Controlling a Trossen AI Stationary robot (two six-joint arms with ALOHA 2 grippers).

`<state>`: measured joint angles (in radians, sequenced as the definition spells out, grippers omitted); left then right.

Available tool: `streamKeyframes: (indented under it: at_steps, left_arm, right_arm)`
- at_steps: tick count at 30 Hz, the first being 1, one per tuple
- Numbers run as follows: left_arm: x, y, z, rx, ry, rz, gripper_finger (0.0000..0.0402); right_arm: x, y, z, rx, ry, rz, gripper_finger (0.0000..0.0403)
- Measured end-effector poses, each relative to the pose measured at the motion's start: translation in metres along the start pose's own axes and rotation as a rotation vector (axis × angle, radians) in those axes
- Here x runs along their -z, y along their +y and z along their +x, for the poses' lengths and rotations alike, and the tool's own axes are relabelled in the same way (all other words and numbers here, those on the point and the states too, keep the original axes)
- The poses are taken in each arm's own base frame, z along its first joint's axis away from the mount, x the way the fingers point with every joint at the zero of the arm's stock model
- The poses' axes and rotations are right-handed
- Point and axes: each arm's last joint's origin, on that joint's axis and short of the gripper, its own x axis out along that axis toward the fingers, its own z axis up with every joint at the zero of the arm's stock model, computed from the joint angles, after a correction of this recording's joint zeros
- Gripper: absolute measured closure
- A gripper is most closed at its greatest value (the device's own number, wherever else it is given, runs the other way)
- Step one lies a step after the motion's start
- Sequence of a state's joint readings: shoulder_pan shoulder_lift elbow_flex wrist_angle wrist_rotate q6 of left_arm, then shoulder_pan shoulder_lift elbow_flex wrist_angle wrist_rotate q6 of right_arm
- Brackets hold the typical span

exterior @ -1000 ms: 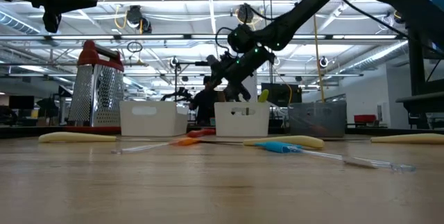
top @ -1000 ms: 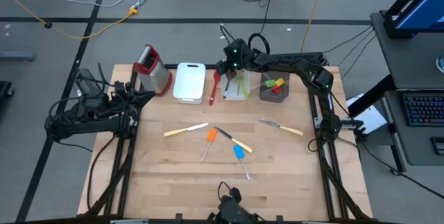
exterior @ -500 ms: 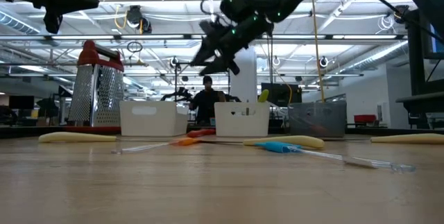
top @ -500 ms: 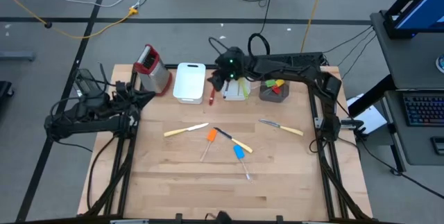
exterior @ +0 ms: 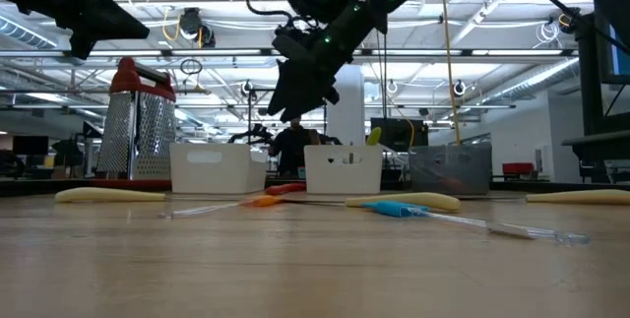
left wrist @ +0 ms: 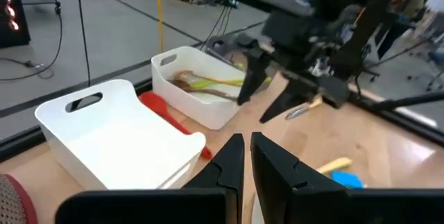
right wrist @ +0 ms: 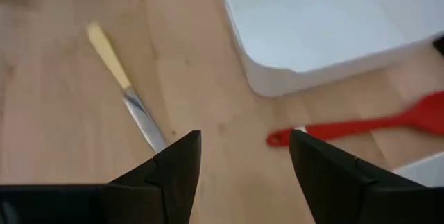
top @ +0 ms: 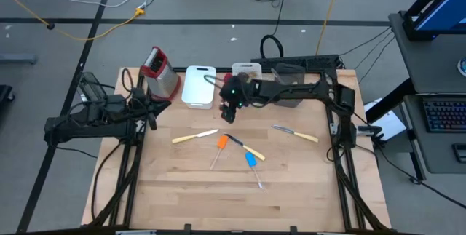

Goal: Pick & Place Kitchen Items
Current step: Put the red serving spoon into the right white bin

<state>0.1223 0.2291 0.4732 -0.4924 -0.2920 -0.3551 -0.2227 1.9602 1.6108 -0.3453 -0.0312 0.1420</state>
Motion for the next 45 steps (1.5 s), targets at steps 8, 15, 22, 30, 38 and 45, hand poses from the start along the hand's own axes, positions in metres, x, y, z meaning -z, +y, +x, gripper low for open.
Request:
streamKeyframes:
  at_steps: [8,15,22,30,38,45]
  left_arm:
    - [0.001,-0.001,0.006,-0.019,0.035,0.079,0.0369]
    - [0.001,-0.002,0.006,-0.009,0.033,0.076,0.0369]
    - [0.001,-0.002,0.006,-0.008,0.034,0.099,0.0369]
    - [0.001,-0.002,0.006,-0.008,0.034,0.107,0.0369]
    - [0.001,-0.002,0.006,-0.006,0.035,0.109,0.0369]
    - [0.001,-0.002,0.006,-0.005,0.035,0.109,0.0369]
  right_arm:
    - [0.006,0.024,0.015,0.050,-0.034,0.075,0.0191]
    - [0.014,0.034,0.045,0.061,-0.098,0.218,0.0191]
    - [0.027,0.017,0.064,0.185,-0.077,0.374,0.0191]
    - [0.022,0.009,0.064,0.200,-0.132,0.507,0.0191]
    - [0.022,0.001,0.068,0.225,-0.162,0.632,0.0191]
    - [0.027,-0.008,0.078,0.230,-0.161,0.712,0.0199]
